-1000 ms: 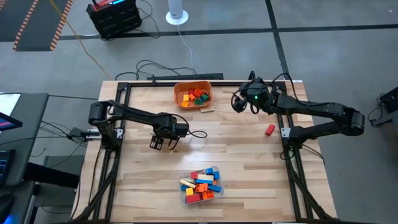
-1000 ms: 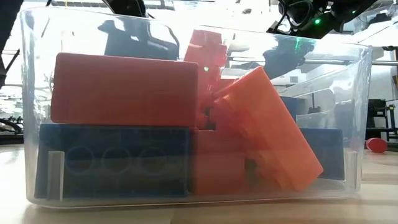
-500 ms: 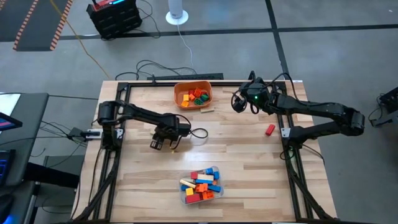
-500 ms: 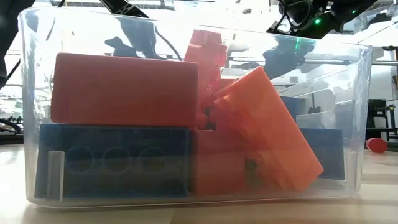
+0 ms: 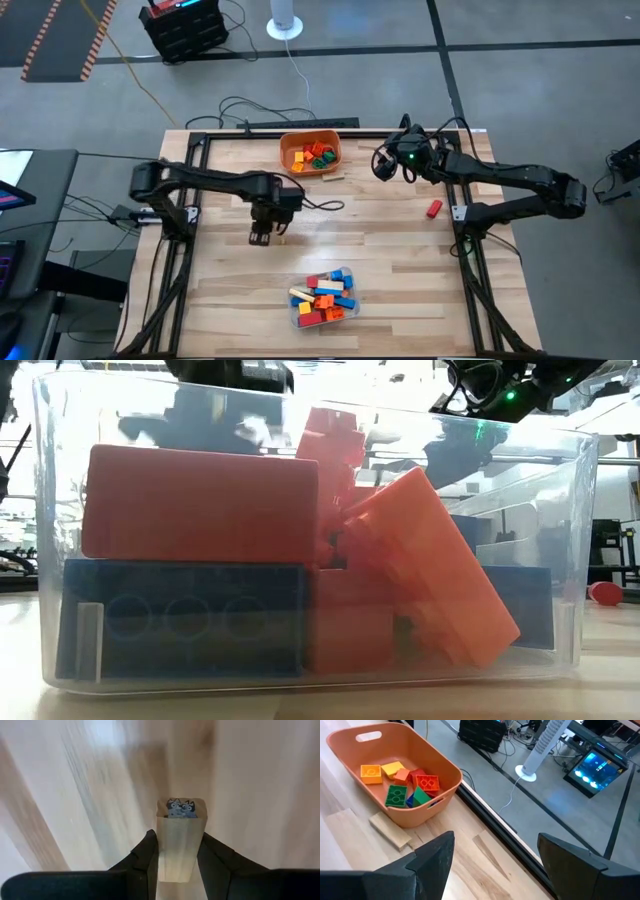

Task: Sort blocks by size
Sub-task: Put the large brown wooden block into the transparent bin

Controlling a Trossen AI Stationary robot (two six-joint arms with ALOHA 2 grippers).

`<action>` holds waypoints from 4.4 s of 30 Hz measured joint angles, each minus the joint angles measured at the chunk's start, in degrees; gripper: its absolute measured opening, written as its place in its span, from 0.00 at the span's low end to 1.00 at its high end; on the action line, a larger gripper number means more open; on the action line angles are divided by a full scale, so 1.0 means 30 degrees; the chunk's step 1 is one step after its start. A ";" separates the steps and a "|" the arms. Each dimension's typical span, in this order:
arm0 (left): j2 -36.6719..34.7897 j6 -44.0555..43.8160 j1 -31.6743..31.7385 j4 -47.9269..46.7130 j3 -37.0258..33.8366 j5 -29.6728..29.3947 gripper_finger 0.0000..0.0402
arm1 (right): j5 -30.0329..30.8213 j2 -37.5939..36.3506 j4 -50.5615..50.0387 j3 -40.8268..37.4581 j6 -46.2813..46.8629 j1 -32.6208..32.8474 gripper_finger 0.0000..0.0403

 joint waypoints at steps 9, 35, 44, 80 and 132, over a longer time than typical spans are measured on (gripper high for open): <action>-0.3326 -0.5440 -0.3160 0.7948 0.1088 0.1976 0.25 | 0.0000 0.0000 0.0053 0.0000 0.0178 -0.0243 0.79; 0.0608 -0.9100 -0.6387 1.3523 0.1553 0.5733 0.47 | 0.0000 0.0000 -0.0008 0.0000 0.0160 -0.0036 0.79; 0.0559 -0.2752 -0.2730 0.9885 0.4053 -0.0284 0.53 | 0.0000 0.0000 -0.0291 0.0000 0.0194 -0.0022 0.79; -0.4480 -0.0697 -0.1954 2.6819 -0.8942 -0.0373 0.36 | -0.9612 1.2767 1.0767 -0.0068 -0.3476 -0.1234 0.79; -0.6217 -0.1522 -0.2971 2.5415 -1.0564 -0.4639 0.36 | -1.1190 1.1531 -0.2078 0.4087 -0.3138 0.1439 0.34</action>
